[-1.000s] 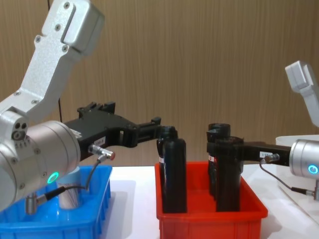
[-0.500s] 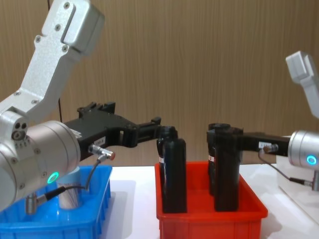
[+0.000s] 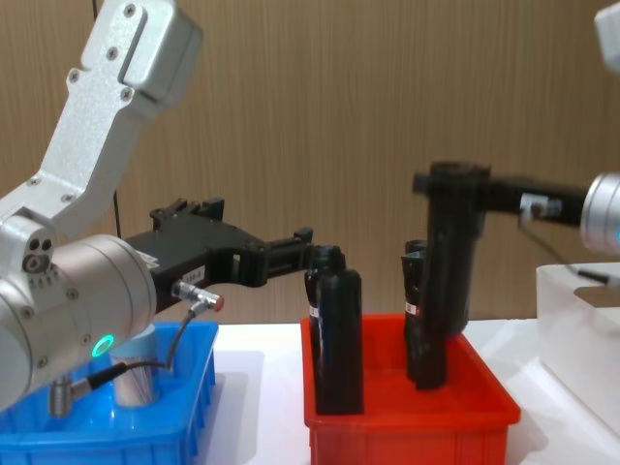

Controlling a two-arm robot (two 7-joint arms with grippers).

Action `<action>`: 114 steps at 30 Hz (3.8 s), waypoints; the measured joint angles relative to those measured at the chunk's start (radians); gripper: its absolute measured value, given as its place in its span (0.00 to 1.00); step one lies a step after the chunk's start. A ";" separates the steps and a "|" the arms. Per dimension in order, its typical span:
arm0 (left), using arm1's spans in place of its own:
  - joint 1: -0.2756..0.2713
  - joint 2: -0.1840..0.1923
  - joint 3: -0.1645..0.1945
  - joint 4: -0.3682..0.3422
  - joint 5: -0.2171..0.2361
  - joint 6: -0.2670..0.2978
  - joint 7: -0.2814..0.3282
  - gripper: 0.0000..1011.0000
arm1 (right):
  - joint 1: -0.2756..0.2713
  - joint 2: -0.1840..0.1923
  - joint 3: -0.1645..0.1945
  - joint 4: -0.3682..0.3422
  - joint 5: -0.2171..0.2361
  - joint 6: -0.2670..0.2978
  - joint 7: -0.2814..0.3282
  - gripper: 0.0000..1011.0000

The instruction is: Pick the cotton swabs from the blue box and place them into the white box.

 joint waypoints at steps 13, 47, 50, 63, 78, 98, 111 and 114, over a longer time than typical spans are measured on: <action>0.000 0.000 0.000 0.000 0.000 0.000 0.000 0.99 | -0.103 0.072 0.050 -0.304 0.006 0.074 -0.134 0.53; 0.000 0.000 0.000 0.000 0.000 0.000 0.000 0.99 | -0.273 0.224 0.175 -0.510 -0.048 0.217 -0.416 0.53; 0.000 0.000 0.000 0.000 0.000 0.000 0.000 0.99 | -0.276 0.227 0.179 -0.493 -0.043 0.217 -0.418 0.53; 0.000 0.000 0.000 0.000 0.000 0.000 0.000 0.99 | -0.270 0.229 0.186 -0.396 -0.014 0.194 -0.404 0.56; 0.000 0.000 0.000 0.000 0.000 0.000 0.000 0.99 | -0.253 0.225 0.188 -0.330 0.007 0.159 -0.384 0.99; 0.000 0.000 0.000 0.000 0.000 0.000 0.000 0.99 | -0.258 0.228 0.193 -0.335 0.012 0.141 -0.377 0.99; 0.000 0.000 0.000 0.000 0.000 0.000 0.000 0.99 | -0.260 0.229 0.194 -0.338 0.013 0.138 -0.376 0.99; 0.000 0.000 0.000 0.000 0.000 0.000 0.000 0.99 | -0.260 0.229 0.194 -0.339 0.013 0.138 -0.375 0.99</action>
